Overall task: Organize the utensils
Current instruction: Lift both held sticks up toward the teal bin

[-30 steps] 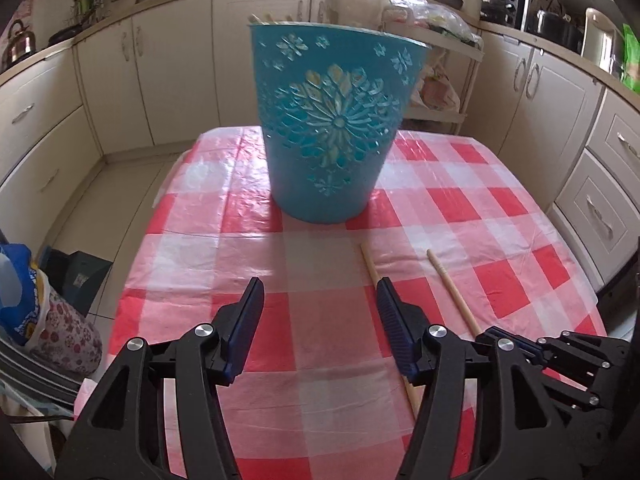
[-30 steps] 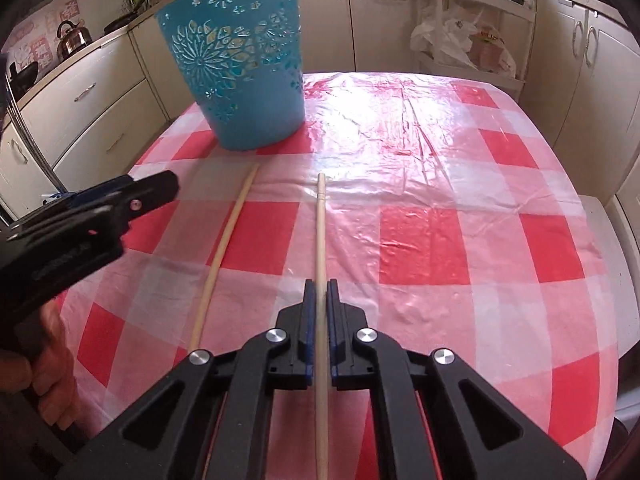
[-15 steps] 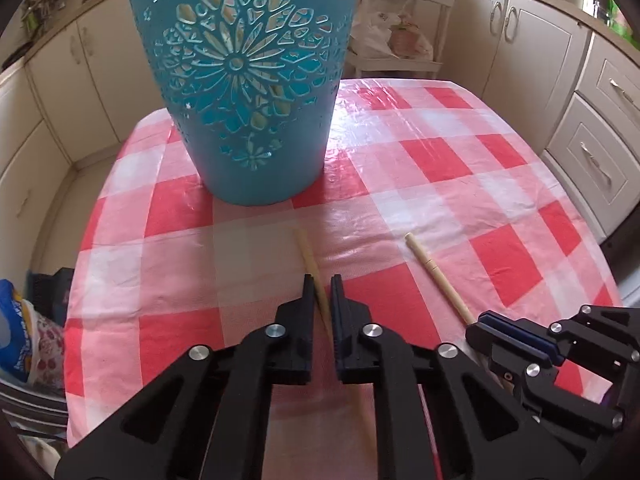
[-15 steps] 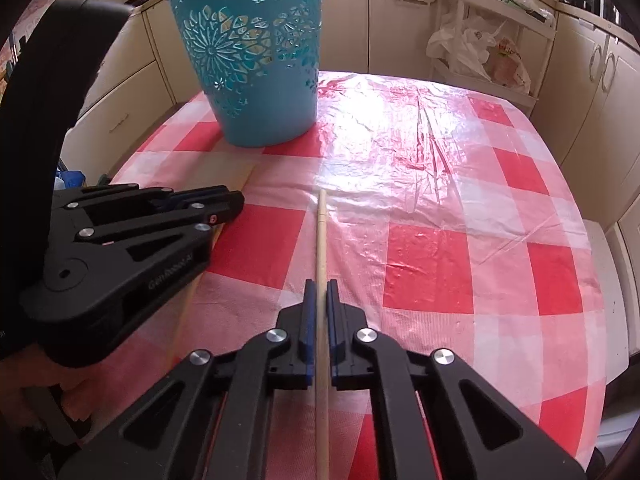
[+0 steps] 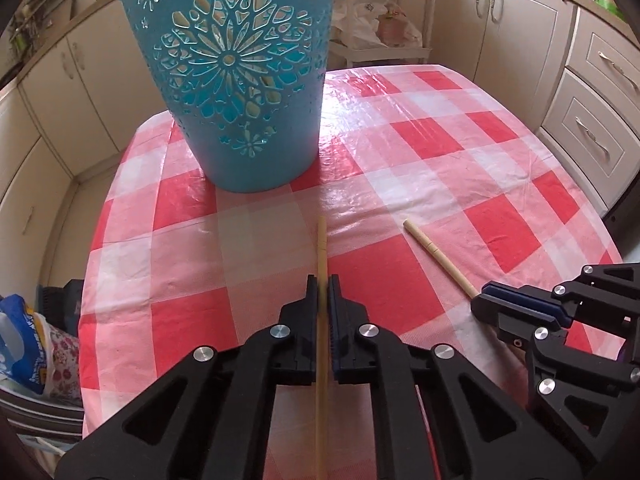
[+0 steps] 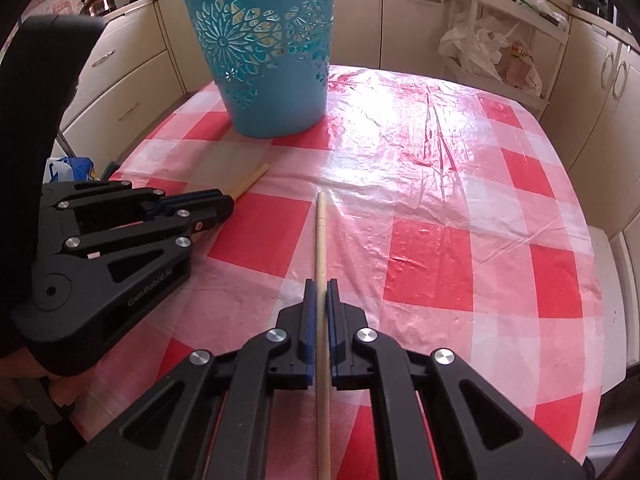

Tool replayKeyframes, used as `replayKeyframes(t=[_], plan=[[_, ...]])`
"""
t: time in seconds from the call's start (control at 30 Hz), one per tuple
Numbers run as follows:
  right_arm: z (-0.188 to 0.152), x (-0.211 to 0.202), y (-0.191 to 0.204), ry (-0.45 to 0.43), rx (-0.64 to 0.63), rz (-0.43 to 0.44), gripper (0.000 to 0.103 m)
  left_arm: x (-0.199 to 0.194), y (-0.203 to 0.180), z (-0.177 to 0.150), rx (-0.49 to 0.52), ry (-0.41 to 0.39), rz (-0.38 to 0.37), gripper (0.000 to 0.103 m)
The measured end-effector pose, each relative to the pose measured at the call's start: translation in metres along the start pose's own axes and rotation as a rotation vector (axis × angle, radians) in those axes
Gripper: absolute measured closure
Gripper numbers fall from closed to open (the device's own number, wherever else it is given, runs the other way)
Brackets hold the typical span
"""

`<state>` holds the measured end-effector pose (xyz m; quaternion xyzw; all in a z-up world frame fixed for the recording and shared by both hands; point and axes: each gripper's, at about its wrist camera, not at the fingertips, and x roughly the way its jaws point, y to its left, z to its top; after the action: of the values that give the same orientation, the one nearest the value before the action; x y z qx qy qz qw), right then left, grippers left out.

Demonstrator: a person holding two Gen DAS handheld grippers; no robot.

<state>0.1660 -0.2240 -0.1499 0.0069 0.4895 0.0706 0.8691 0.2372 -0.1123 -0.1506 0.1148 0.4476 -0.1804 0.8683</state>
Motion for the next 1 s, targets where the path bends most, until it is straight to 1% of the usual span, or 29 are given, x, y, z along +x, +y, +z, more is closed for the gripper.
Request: replayKeyframes(t=[0.27, 0.37, 0.6, 0.8, 1.0], plan=[[-0.012, -0.010, -0.023, 0.001, 0.202, 0.170, 0.097, -0.025, 0.002, -0.006, -0.029, -0.050, -0.019, 0.098], [-0.015, -0.016, -0.026, -0.012, 0.248, 0.210, 0.097, -0.035, 0.001, -0.006, -0.027, -0.070, -0.021, 0.098], [-0.015, -0.031, -0.031, -0.054, 0.324, 0.313, 0.097, -0.053, 0.003, -0.006, -0.047, -0.106, -0.037, 0.098], [-0.005, -0.052, -0.035, -0.126, 0.384, 0.423, 0.097, -0.074, 0.013, -0.004, -0.090, -0.161, -0.066, 0.098], [0.004, -0.068, -0.030, -0.174, 0.399, 0.481, 0.097, -0.091, 0.019, 0.000, -0.105, -0.199, -0.069, 0.098]])
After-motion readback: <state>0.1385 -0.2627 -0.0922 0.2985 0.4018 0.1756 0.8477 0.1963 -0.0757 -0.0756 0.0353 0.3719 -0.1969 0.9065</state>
